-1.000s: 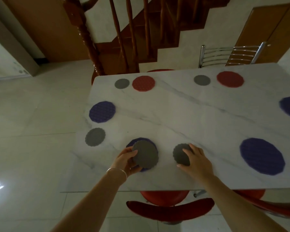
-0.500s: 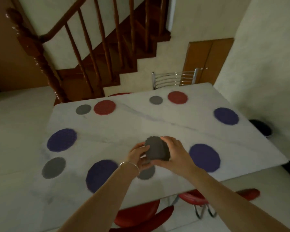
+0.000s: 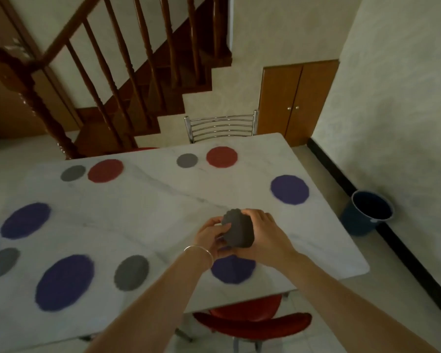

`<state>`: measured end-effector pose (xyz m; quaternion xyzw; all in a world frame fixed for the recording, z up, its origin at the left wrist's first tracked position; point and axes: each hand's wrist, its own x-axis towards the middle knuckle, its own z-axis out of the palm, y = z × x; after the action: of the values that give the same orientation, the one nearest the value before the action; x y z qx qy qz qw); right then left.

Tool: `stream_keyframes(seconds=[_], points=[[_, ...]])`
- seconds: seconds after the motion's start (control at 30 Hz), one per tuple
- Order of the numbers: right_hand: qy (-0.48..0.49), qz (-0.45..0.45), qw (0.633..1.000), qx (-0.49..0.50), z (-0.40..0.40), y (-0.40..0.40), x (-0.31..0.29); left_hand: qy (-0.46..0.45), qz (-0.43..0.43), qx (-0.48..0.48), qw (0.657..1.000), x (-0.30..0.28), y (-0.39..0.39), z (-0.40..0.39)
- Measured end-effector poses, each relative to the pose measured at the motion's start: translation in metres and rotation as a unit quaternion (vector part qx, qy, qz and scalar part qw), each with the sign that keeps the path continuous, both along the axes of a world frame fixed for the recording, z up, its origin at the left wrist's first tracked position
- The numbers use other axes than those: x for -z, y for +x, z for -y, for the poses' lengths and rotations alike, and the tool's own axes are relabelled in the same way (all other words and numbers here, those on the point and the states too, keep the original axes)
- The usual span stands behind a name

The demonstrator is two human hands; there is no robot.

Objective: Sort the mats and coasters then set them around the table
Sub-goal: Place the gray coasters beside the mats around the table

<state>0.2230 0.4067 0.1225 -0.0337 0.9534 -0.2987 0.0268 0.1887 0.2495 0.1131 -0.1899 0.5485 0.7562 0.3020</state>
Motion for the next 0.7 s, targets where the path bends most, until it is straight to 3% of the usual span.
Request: stream_keyframes(seconds=[0.17,0.4,0.7], points=[[0.007,0.007,0.999,-0.032,-0.050,-0.008,-0.002,-0.002,0.016,-0.035,0.999,0.000,-0.001,-0.046],[0.021,0.005,0.999,-0.041,-0.079,-0.020,0.019,0.018,0.041,-0.090,0.995,0.020,-0.019,-0.048],[0.080,0.089,0.991,0.056,-0.122,-0.011,0.106,-0.011,0.090,-0.131,0.987,0.080,-0.015,-0.025]])
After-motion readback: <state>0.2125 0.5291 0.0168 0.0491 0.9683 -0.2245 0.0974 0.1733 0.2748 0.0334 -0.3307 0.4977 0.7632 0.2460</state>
